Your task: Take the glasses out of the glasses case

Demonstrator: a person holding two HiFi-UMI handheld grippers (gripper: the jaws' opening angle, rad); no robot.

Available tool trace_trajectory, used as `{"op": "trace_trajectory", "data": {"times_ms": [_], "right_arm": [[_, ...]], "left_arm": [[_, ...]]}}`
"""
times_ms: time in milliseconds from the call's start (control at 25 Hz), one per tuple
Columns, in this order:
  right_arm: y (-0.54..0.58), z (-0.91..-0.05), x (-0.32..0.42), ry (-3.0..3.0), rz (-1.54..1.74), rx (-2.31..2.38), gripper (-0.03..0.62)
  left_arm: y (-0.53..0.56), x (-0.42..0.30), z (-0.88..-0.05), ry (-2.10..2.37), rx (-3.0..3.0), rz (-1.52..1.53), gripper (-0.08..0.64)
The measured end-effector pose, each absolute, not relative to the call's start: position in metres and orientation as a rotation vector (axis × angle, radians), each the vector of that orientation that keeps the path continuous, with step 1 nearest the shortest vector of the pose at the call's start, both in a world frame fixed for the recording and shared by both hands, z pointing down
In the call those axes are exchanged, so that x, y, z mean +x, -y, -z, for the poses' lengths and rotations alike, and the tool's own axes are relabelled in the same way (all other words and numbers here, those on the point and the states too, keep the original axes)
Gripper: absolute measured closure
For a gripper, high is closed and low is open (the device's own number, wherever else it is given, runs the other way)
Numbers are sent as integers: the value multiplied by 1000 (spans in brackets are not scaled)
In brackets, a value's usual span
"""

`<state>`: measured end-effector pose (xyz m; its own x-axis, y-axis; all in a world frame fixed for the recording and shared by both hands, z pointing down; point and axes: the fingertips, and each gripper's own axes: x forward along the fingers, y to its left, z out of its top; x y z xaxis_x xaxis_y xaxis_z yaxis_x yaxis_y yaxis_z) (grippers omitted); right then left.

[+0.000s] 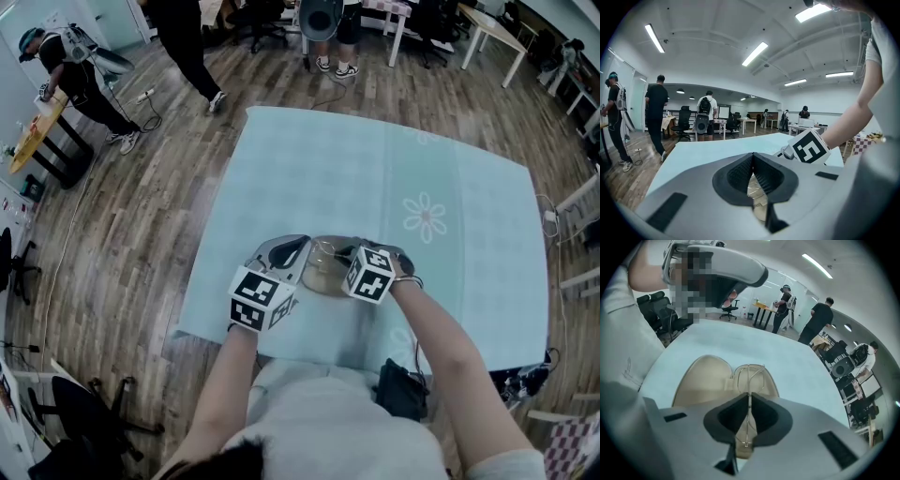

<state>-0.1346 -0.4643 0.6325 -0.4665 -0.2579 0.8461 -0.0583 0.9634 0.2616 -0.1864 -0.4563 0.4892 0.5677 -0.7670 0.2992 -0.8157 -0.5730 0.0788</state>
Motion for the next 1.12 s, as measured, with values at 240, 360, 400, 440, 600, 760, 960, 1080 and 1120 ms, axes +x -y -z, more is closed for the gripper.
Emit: {"op": "trace_trajectory", "data": {"times_ms": [240, 360, 400, 440, 600, 760, 960, 1080, 1120], "right_arm": [[467, -610, -136, 2138, 108, 330, 563], [467, -597, -136, 2181, 57, 390, 563], [467, -593, -136, 2197, 36, 415, 563], [467, -589, -135, 2213, 9, 444, 563], [470, -573, -127, 2277, -135, 575, 563], [474, -557, -117, 2339, -275, 703, 563], [476, -531, -103, 2426, -458, 860, 563], [476, -517, -97, 2471, -541, 940, 563], [476, -512, -95, 2487, -564, 965, 563]], "left_arm": [[458, -184, -485, 1314, 2614, -328, 551], [459, -182, -483, 1307, 2627, -327, 551], [459, -181, -482, 1306, 2631, -325, 551], [460, -179, -481, 1306, 2635, -321, 551], [464, -176, -474, 1312, 2648, -298, 551], [465, -174, -467, 1317, 2664, -276, 551], [466, -167, -462, 1318, 2676, -250, 551], [465, -163, -462, 1311, 2686, -244, 551], [465, -161, -463, 1309, 2689, -240, 551]]}}
